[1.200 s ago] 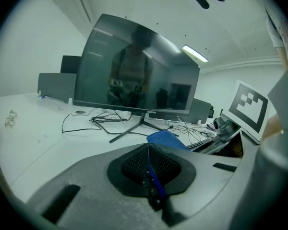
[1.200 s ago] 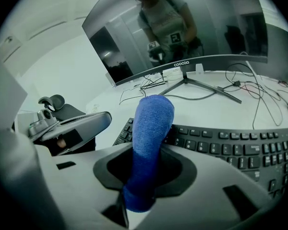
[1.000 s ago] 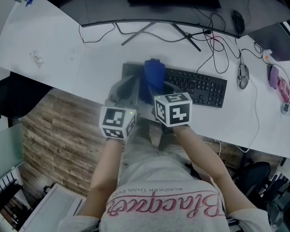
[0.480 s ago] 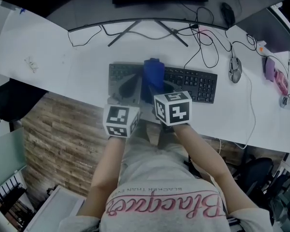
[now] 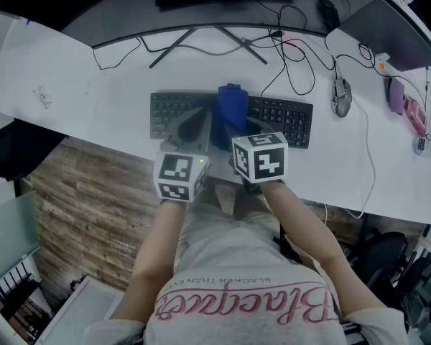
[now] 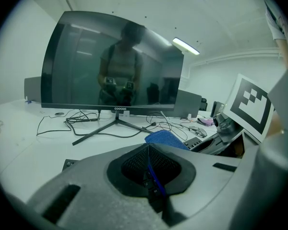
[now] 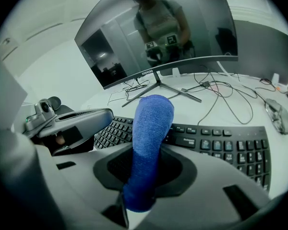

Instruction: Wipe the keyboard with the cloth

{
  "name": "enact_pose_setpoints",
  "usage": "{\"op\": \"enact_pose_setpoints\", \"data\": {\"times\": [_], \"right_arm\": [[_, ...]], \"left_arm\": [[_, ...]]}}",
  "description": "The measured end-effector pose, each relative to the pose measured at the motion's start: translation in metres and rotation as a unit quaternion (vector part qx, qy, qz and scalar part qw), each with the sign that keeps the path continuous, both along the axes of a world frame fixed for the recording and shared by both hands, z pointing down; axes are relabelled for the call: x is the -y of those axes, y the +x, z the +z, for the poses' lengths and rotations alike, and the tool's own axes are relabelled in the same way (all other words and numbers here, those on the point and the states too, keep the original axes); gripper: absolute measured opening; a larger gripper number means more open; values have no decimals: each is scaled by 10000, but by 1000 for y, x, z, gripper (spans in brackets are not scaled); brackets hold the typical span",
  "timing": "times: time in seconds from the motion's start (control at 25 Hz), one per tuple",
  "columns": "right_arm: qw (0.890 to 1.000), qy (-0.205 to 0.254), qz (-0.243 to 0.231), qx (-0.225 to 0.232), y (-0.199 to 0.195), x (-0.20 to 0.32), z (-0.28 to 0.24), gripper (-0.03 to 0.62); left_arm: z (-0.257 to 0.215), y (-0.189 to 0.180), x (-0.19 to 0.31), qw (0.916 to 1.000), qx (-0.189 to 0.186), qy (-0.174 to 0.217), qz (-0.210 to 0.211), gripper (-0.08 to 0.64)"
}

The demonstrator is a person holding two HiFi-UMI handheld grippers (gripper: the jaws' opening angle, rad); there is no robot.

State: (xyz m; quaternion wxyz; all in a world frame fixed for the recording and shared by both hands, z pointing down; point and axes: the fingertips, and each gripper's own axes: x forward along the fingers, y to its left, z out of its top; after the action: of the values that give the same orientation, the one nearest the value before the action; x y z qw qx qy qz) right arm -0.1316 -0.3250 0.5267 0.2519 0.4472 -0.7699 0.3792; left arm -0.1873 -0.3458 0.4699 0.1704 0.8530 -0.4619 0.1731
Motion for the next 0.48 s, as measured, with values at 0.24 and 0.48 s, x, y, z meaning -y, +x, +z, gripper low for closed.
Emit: {"op": "enact_pose_setpoints", "data": {"times": [0.24, 0.48], "right_arm": [[9999, 55, -99, -101, 23, -3, 1, 101], [9999, 53, -120, -83, 46, -5, 1, 101]], "left_arm": [[-2, 21, -2, 10000, 40, 9, 59, 6], [-4, 44, -6, 9998, 87, 42, 200, 6]]}}
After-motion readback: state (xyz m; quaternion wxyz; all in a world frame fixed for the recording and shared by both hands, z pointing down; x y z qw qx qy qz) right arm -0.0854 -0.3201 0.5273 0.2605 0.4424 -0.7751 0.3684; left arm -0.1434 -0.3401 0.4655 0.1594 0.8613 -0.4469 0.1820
